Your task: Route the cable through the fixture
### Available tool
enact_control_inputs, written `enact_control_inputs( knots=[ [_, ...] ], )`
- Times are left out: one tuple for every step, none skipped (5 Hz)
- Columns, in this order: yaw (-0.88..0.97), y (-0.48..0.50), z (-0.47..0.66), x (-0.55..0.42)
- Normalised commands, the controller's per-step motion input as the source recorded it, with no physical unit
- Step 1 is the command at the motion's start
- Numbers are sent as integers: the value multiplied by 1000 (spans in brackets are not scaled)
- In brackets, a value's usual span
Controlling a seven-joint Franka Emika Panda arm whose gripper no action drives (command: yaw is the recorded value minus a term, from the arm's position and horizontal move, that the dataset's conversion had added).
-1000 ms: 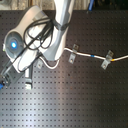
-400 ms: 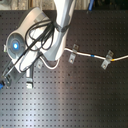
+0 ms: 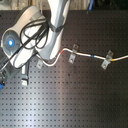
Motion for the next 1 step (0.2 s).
enact_control_inputs(
  knots=[
    [0, 11, 51, -7]
  ],
)
